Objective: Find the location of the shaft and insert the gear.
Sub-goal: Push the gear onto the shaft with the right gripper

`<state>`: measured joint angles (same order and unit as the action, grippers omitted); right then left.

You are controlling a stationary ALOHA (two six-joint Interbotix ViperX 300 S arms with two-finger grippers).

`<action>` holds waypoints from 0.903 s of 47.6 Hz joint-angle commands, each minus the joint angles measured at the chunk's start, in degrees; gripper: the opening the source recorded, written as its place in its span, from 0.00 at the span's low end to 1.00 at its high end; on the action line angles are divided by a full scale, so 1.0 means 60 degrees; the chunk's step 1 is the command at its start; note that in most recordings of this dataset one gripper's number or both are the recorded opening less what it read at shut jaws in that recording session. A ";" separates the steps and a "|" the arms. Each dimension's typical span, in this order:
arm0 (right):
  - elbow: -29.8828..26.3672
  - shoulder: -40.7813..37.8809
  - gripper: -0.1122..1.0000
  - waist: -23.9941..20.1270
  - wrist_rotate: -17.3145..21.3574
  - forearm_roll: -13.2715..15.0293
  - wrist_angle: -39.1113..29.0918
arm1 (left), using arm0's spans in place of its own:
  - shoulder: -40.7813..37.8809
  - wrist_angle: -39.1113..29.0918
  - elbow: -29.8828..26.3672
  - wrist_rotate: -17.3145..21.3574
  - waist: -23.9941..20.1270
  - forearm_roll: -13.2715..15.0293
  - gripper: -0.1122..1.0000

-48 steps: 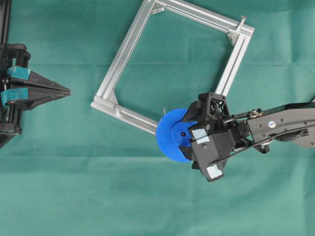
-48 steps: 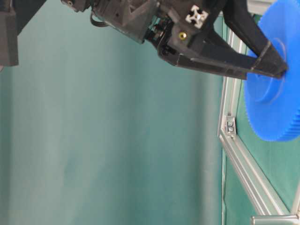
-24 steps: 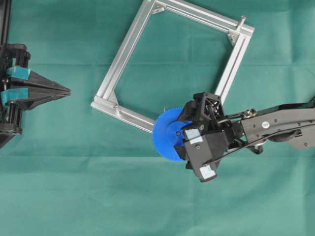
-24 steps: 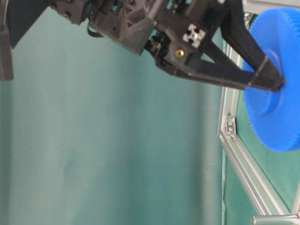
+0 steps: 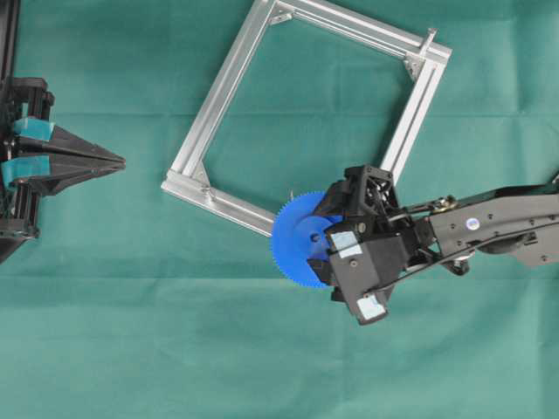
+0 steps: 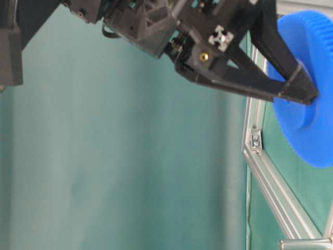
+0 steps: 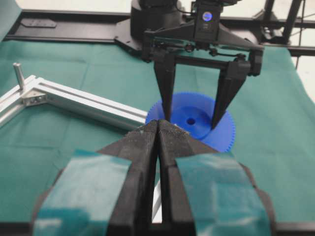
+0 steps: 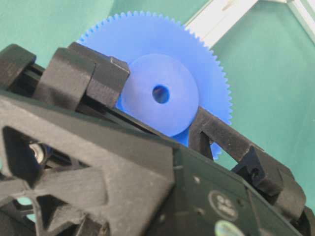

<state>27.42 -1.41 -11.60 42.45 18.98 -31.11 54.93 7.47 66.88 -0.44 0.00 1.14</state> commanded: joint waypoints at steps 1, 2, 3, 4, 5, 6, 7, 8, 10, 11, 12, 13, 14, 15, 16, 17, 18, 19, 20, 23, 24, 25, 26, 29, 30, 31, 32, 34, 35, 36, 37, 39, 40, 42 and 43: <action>0.0103 0.0293 0.72 -0.0088 0.0117 -0.0088 -0.0059 | -0.0088 0.0059 -0.0103 0.0015 -0.0029 0.0015 0.11; 0.0146 0.0308 0.72 -0.0073 0.0146 -0.0088 -0.0059 | -0.0088 0.0059 -0.0103 0.0015 -0.0015 0.0015 0.11; 0.0190 0.0337 0.72 -0.0073 0.0190 -0.0088 -0.0059 | -0.0088 0.0059 -0.0103 0.0015 -0.0015 0.0015 0.11; 0.0220 0.0366 0.72 -0.0073 0.0220 -0.0088 -0.0059 | -0.0088 0.0059 -0.0103 0.0015 -0.0015 0.0015 0.11; 0.0264 0.0396 0.72 -0.0088 0.0264 -0.0088 -0.0044 | -0.0088 0.0059 -0.0103 0.0015 -0.0015 0.0015 0.11; 0.0308 0.0410 0.72 -0.0088 0.0293 -0.0073 -0.0029 | -0.0073 0.0059 -0.0103 0.0015 -0.0015 0.0015 0.11; 0.0322 0.0439 0.72 -0.0088 0.0337 -0.0088 -0.0029 | -0.0088 0.0059 -0.0103 0.0015 -0.0015 0.0015 0.11; 0.0366 0.0469 0.72 -0.0088 0.0366 -0.0088 -0.0015 | -0.0073 0.0059 -0.0103 0.0015 -0.0029 0.0015 0.11; 0.0410 0.0498 0.72 -0.0103 0.0410 -0.0088 0.0000 | -0.0088 0.0059 -0.0103 0.0015 -0.0015 0.0015 0.11; 0.0425 0.0498 0.72 -0.0103 0.0425 -0.0073 0.0015 | -0.0088 0.0059 -0.0103 0.0015 -0.0015 0.0015 0.11; 0.0425 0.0498 0.72 -0.0117 0.0425 -0.0073 0.0029 | -0.0088 0.0059 -0.0103 0.0015 -0.0029 0.0015 0.11; 0.0425 0.0498 0.72 -0.0132 0.0425 -0.0088 0.0044 | -0.0088 0.0059 -0.0103 0.0015 -0.0015 0.0015 0.11; 0.0425 0.0498 0.72 -0.0132 0.0425 -0.0073 0.0059 | -0.0073 0.0059 -0.0103 0.0015 -0.0015 0.0015 0.11; 0.0425 0.0483 0.72 -0.0132 0.0425 -0.0073 0.0088 | -0.0088 0.0059 -0.0103 0.0015 -0.0015 0.0015 0.11; 0.0425 0.0483 0.72 -0.0132 0.0425 -0.0059 0.0146 | -0.0088 0.0059 -0.0103 0.0015 -0.0015 0.0015 0.11; 0.0425 0.0483 0.72 -0.0132 0.0425 -0.0044 0.0176 | -0.0073 0.0059 -0.0103 0.0015 -0.0015 0.0015 0.11; 0.0425 0.0483 0.72 -0.0132 0.0425 -0.0044 0.0220 | -0.0088 0.0059 -0.0103 0.0015 -0.0029 0.0015 0.11; 0.0425 0.0483 0.72 -0.0132 0.0425 -0.0044 0.0264 | -0.0088 0.0059 -0.0103 0.0015 -0.0029 0.0015 0.11; 0.0425 0.0483 0.72 -0.0132 0.0425 -0.0029 0.0293 | -0.0088 0.0059 -0.0103 0.0015 -0.0015 0.0015 0.11; 0.0410 0.0439 0.72 -0.0132 0.0425 -0.0015 0.0381 | -0.0073 0.0059 -0.0103 0.0015 -0.0015 0.0015 0.11; 0.0410 0.0439 0.72 -0.0146 0.0425 -0.0015 0.0396 | -0.0088 0.0059 -0.0103 0.0015 -0.0015 0.0015 0.11; 0.0410 0.0425 0.72 -0.0132 0.0425 -0.0015 0.0396 | -0.0073 0.0059 -0.0103 0.0015 -0.0015 0.0015 0.11; 0.0410 0.0410 0.72 -0.0132 0.0425 -0.0015 0.0396 | -0.0088 0.0059 -0.0103 0.0015 -0.0029 0.0015 0.11; 0.0410 0.0352 0.72 -0.0132 0.0425 -0.0015 0.0396 | -0.0088 0.0059 -0.0103 0.0015 -0.0029 0.0015 0.11; 0.0425 0.0308 0.72 -0.0132 0.0410 -0.0015 0.0396 | -0.0073 0.0059 -0.0103 0.0015 -0.0015 0.0015 0.11; 0.0425 0.0264 0.72 -0.0132 0.0425 -0.0015 0.0396 | -0.0088 0.0059 -0.0103 0.0015 -0.0029 0.0015 0.11; 0.0425 0.0234 0.72 -0.0132 0.0425 -0.0015 0.0410 | -0.0088 0.0059 -0.0103 0.0015 -0.0015 0.0015 0.11; 0.0425 0.0176 0.72 -0.0132 0.0425 -0.0015 0.0425 | -0.0088 0.0059 -0.0103 0.0015 -0.0015 0.0015 0.11; 0.0425 0.0146 0.72 -0.0132 0.0425 -0.0015 0.0454 | -0.0088 0.0059 -0.0103 0.0015 -0.0029 0.0015 0.11; 0.0410 0.0117 0.72 -0.0132 0.0425 -0.0015 0.0469 | -0.0088 0.0059 -0.0103 0.0015 -0.0015 0.0015 0.11; 0.0410 0.0088 0.72 -0.0132 0.0425 -0.0015 0.0469 | -0.0088 0.0059 -0.0103 0.0015 -0.0015 0.0015 0.11; 0.0410 0.0059 0.72 -0.0132 0.0425 -0.0015 0.0483 | -0.0088 0.0059 -0.0103 0.0015 -0.0029 0.0015 0.11; 0.0425 0.0029 0.72 -0.0132 0.0425 -0.0015 0.0498 | -0.0088 0.0059 -0.0103 0.0015 -0.0015 0.0015 0.11; 0.0439 0.0015 0.72 -0.0132 0.0425 -0.0015 0.0498 | -0.0073 0.0059 -0.0103 0.0015 -0.0015 0.0015 0.11; 0.0439 0.0000 0.72 -0.0132 0.0425 -0.0015 0.0498 | -0.0088 0.0059 -0.0103 0.0015 -0.0015 0.0015 0.11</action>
<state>30.59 -2.11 -11.87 45.09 18.81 -28.65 54.93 7.47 66.88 -0.44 -0.09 1.14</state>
